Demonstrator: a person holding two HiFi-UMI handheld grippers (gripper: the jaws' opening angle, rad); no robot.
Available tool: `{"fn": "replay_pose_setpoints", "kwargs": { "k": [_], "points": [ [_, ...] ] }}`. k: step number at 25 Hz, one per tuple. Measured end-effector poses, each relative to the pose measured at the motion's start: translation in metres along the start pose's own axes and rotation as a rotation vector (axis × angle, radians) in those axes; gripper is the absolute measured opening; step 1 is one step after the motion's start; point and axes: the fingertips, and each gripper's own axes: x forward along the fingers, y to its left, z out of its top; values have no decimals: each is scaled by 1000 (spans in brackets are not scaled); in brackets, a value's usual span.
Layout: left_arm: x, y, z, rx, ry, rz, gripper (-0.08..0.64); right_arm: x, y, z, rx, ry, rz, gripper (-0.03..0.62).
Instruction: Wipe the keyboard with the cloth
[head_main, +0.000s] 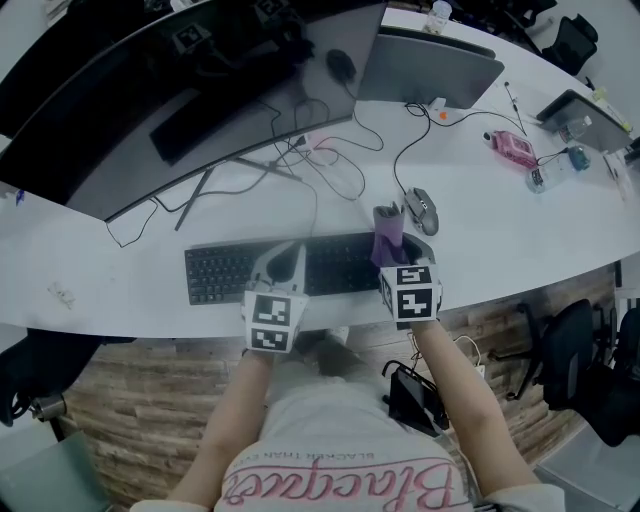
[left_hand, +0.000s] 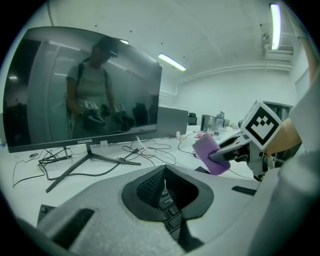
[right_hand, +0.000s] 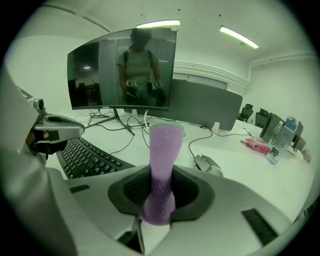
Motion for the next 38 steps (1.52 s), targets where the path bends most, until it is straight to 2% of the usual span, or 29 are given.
{"fn": "replay_pose_setpoints", "kwargs": {
  "k": [7, 15, 22, 30, 38],
  "points": [
    [-40, 38, -2, 16, -18, 75, 5, -30, 45, 36, 6, -96, 71, 91],
    [-98, 85, -9, 27, -44, 176, 5, -44, 141, 78, -39, -175, 214, 91],
    [-146, 126, -19, 6, -60, 264, 5, -49, 224, 101, -79, -207, 338, 91],
    [-186, 160, -36, -29, -54, 324, 5, -47, 313, 108, -85, -184, 475, 91],
    [-211, 193, -59, -67, -31, 359, 5, -28, 379, 90, -88, -95, 545, 91]
  ]
}}
